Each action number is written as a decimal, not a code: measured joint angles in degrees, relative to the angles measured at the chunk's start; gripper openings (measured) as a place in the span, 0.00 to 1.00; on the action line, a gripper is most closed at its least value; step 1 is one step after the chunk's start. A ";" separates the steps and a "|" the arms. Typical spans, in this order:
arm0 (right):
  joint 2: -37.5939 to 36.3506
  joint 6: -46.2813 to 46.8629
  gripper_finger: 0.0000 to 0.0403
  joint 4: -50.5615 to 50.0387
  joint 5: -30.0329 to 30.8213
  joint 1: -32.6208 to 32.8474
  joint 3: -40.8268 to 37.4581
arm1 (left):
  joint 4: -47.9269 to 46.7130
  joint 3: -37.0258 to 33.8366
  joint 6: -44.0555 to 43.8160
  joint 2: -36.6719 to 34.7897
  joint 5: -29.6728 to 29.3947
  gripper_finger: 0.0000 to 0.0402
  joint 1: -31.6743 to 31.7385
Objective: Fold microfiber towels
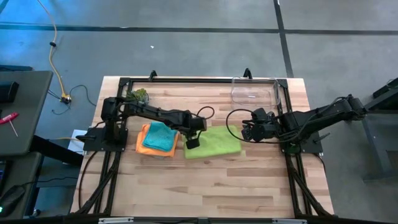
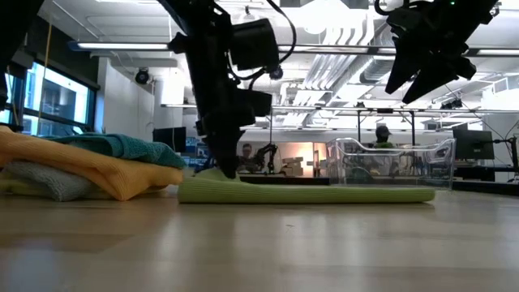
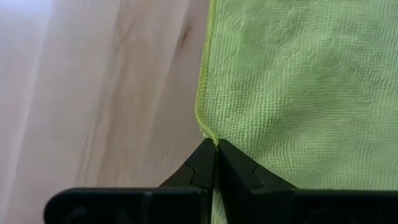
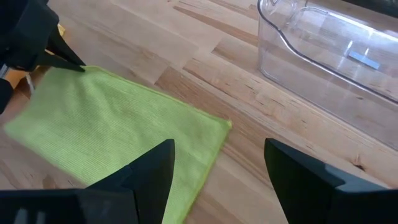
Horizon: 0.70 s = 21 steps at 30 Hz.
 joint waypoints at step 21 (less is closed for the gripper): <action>0.00 1.14 0.60 -0.84 -2.99 0.00 0.00 | -10.78 6.68 4.04 -2.69 0.69 0.56 5.71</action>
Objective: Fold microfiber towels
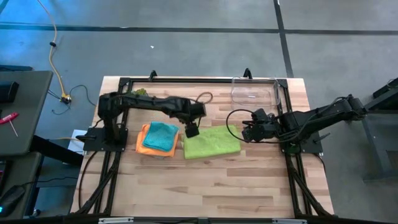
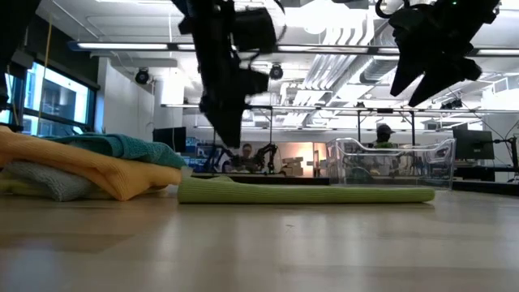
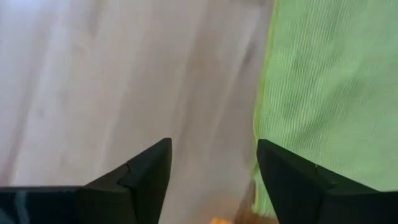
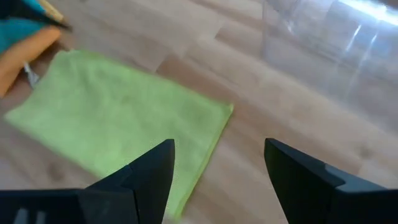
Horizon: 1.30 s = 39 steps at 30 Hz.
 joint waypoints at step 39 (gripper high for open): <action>29.03 15.51 0.51 25.68 -24.19 -11.87 -7.89 | 61.52 -36.57 -16.53 -42.95 2.97 0.60 -12.55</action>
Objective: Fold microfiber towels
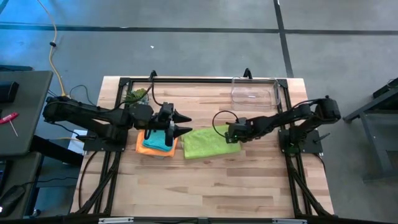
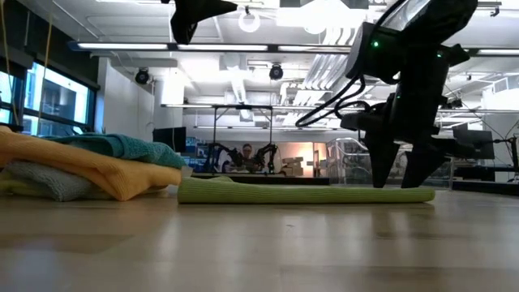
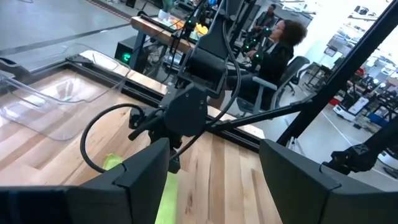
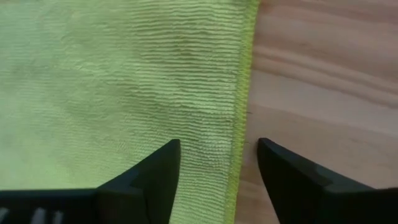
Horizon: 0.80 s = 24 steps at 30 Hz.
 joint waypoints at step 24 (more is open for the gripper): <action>0.28 4.05 0.01 -5.55 2.09 0.00 -0.10 | -0.03 0.00 1.57 0.04 -0.02 0.60 0.07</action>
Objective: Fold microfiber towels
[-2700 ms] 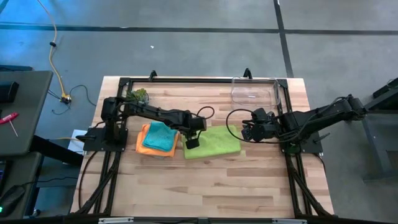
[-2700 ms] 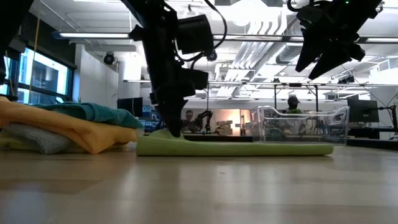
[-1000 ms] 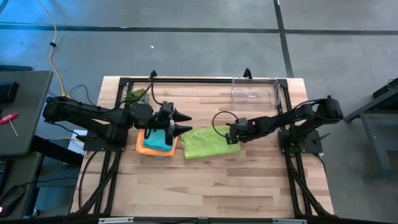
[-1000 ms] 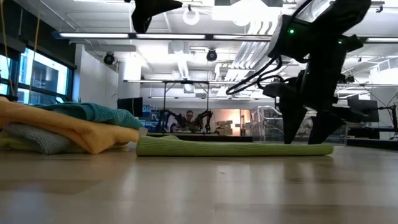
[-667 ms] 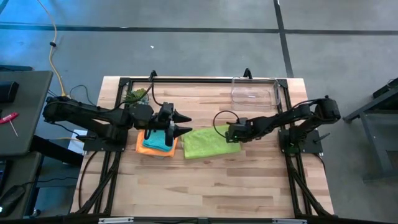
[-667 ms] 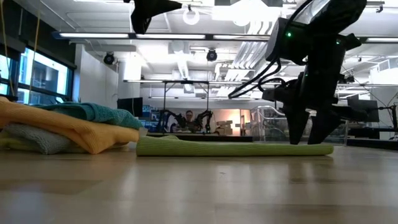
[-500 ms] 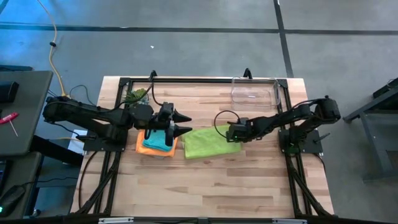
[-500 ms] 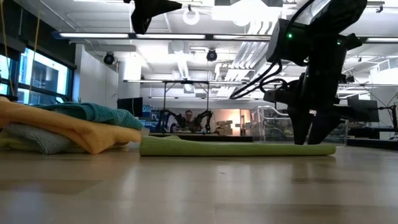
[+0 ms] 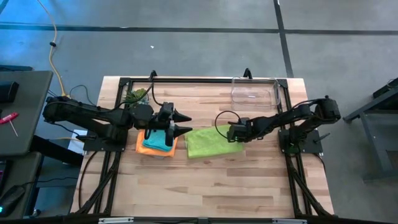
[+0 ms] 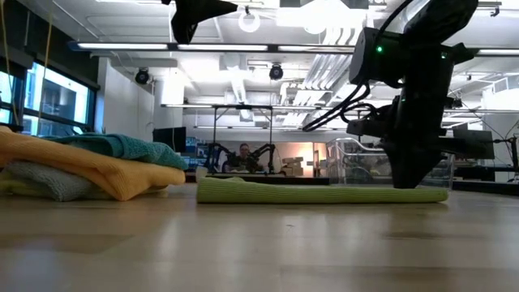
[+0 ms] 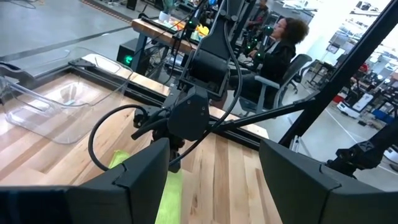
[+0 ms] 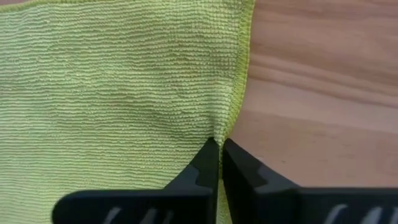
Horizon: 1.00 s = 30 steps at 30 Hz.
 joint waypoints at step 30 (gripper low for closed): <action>-32.18 -3.44 0.00 -15.98 4.99 0.89 -5.26 | 0.37 0.02 -0.09 0.02 -5.07 0.60 0.00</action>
